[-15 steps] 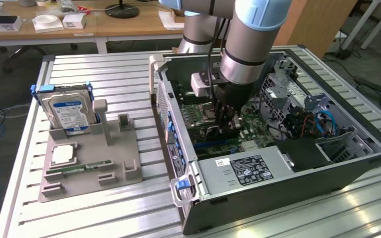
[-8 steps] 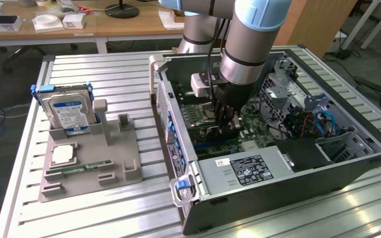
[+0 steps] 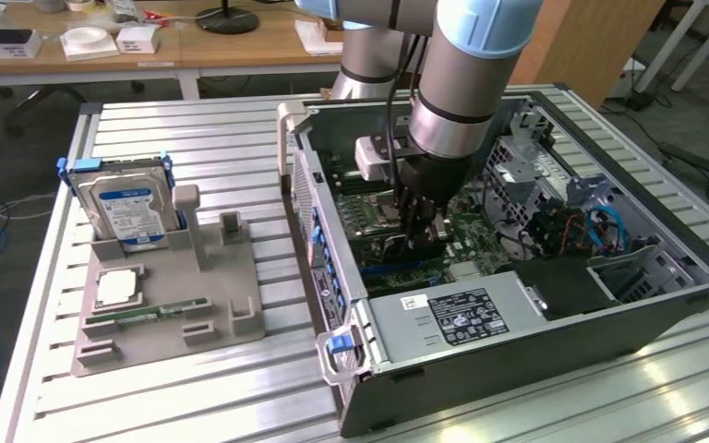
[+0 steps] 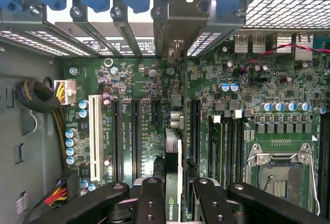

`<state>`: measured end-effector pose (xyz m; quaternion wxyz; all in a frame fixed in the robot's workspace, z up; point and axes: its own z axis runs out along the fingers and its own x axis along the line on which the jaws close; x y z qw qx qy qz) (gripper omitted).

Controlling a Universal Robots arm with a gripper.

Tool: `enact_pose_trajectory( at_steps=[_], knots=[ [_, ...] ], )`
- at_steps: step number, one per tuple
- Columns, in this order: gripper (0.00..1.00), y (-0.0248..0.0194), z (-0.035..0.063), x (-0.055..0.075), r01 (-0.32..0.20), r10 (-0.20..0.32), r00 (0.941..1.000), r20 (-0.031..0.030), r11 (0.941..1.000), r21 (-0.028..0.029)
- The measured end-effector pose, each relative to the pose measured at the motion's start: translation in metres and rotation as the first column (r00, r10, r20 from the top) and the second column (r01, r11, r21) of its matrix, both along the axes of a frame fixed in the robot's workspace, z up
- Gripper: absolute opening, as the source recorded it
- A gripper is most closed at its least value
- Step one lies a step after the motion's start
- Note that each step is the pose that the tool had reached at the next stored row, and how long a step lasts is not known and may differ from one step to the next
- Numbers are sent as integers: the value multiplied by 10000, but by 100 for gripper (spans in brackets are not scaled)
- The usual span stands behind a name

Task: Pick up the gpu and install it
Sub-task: 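Insert the gpu into the slot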

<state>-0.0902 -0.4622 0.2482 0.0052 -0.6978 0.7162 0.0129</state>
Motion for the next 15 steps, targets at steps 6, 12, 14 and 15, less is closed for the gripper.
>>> enact_pose_trajectory(
  at_steps=[6,12,14,15],
  knots=[
    [26,0,-33,-2,0,0,10000,0,10000,3],
    [26,0,-41,-2,0,0,10000,0,10000,3],
    [26,0,-42,-2,0,0,10000,0,10000,3],
    [26,0,-42,-2,0,0,10000,1,10000,3]
  ],
)
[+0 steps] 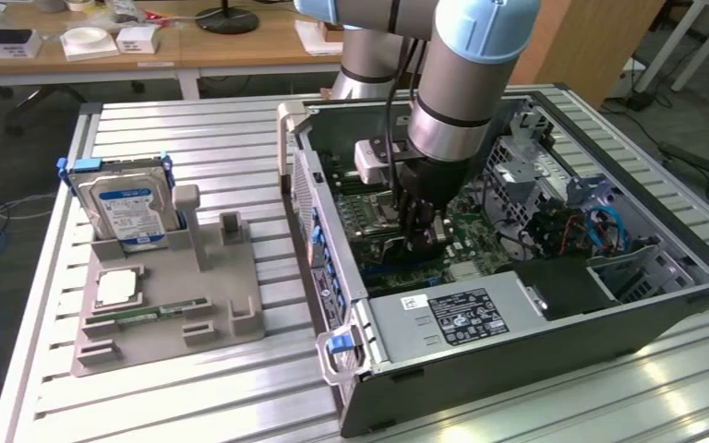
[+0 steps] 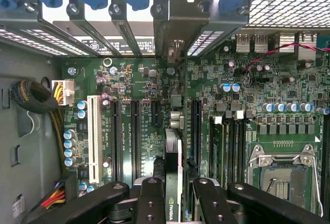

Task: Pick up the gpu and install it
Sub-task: 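Insert the gpu into the slot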

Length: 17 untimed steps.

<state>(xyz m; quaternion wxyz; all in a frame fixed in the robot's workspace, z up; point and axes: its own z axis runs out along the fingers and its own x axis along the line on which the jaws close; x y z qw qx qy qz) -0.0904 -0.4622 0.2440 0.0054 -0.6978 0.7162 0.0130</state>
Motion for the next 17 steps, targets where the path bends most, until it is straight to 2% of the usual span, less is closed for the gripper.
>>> enact_pose_trajectory(
  at_steps=[7,17],
  knots=[
    [26,-2,-72,-19,-5,5,10000,-5,10000,-11],
    [26,0,-79,-21,-1,1,10000,0,10000,1]
  ],
)
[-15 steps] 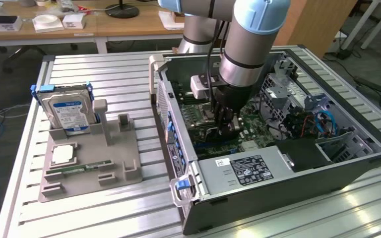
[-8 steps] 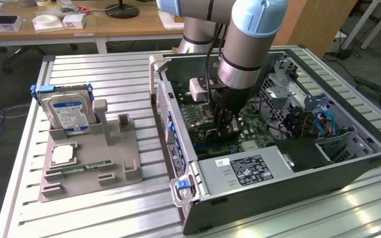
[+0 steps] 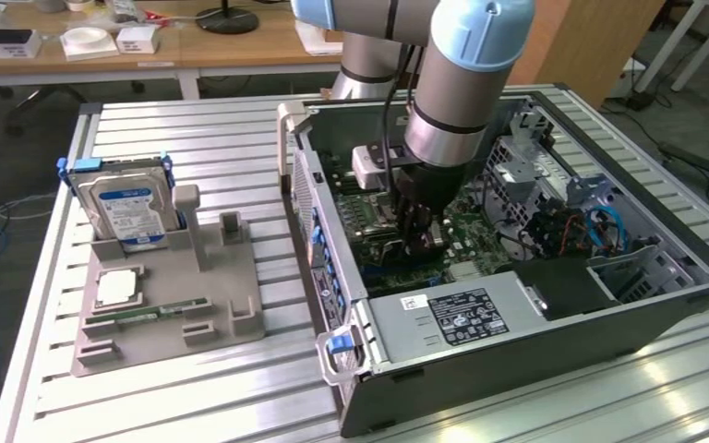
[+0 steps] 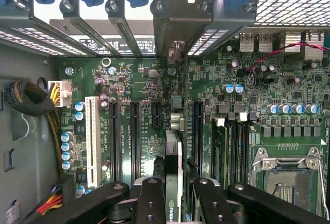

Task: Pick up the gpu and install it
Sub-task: 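Insert the gpu into the slot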

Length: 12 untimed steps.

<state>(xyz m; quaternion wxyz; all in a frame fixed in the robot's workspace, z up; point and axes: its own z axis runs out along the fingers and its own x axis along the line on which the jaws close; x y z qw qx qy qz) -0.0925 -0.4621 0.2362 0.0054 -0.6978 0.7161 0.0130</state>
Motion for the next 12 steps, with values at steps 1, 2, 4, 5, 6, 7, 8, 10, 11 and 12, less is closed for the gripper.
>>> enact_pose_trajectory(
  at_steps=[1,2,4,5,6,7,8,10,11,12],
  knots=[
    [26,0,0,0,0,0,10000,0,10000,0],
    [26,0,0,0,0,0,10000,-1,10000,0],
    [27,2,-5,-3,5,-5,10000,-2,10000,17],
    [27,1,-3,-1,4,-4,10000,3,10000,7],
    [33,1,12,-1,4,-4,10000,2,10000,6],
    [33,0,35,-1,1,-1,10000,-1,10000,-1],
    [33,0,67,0,0,0,10000,0,10000,0],
    [33,0,146,0,0,0,10000,0,10000,-1],
    [33,0,188,0,1,-1,10000,0,10000,-1],
    [33,0,231,0,1,-1,10000,1,10000,0]
  ],
)
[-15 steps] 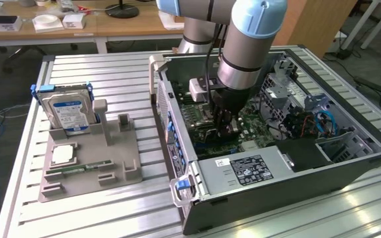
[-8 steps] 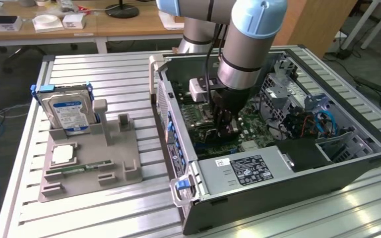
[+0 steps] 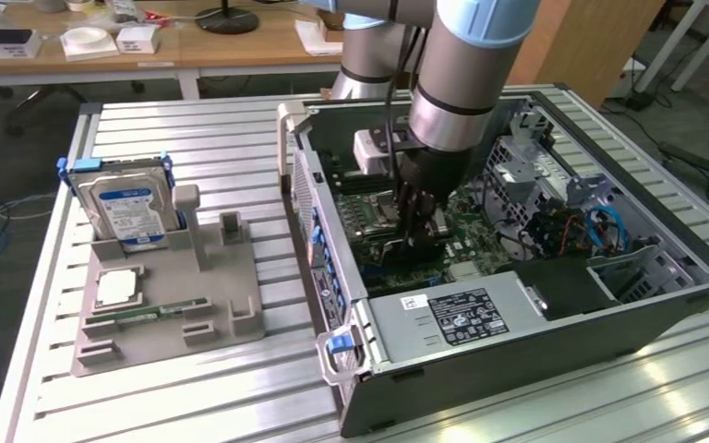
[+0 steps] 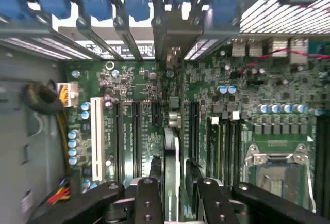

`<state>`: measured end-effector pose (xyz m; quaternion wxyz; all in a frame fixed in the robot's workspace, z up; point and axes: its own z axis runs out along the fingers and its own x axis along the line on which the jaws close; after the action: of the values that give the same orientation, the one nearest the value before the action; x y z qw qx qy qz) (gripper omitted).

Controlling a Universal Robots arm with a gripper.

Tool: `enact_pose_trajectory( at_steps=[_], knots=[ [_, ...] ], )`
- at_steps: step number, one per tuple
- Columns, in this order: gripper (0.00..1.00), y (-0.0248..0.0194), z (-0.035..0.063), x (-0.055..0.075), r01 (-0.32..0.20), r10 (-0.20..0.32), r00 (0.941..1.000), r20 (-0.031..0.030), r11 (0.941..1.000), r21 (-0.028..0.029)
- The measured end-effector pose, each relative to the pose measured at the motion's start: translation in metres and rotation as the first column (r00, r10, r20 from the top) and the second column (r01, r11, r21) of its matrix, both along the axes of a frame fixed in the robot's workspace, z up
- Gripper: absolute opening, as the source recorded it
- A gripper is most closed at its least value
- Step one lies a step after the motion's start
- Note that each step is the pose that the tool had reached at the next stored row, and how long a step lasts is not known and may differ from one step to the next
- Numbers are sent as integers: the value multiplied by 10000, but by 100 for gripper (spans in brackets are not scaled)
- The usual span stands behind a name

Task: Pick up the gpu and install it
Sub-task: 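Insert the gpu into the slot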

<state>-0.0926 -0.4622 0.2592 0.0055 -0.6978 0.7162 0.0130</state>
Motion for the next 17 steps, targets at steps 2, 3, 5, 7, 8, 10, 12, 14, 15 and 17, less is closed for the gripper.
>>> enact_pose_trajectory(
  at_steps=[2,3,5,7,8,10,12,14,15,17],
  knots=[
    [33,0,61,-1,-2,2,10000,-2,10000,-2],
    [33,0,62,-2,-2,2,10000,0,10000,1],
    [31,0,62,-2,-3,3,10000,0,10000,0],
    [19,0,62,-3,-1,1,10000,-1,10000,0],
    [19,0,62,-3,-1,1,10000,-1,10000,0],
    [13,0,62,-3,-1,1,10000,-1,10000,-1],
    [10,0,62,-2,-1,1,10000,-1,10000,-1],
    [10,0,62,-3,-1,1,10000,-1,10000,-1],
    [10,0,63,-3,-1,1,10000,-1,10000,-1],
    [10,0,100,-4,-1,1,10000,5,10000,5]
  ],
)
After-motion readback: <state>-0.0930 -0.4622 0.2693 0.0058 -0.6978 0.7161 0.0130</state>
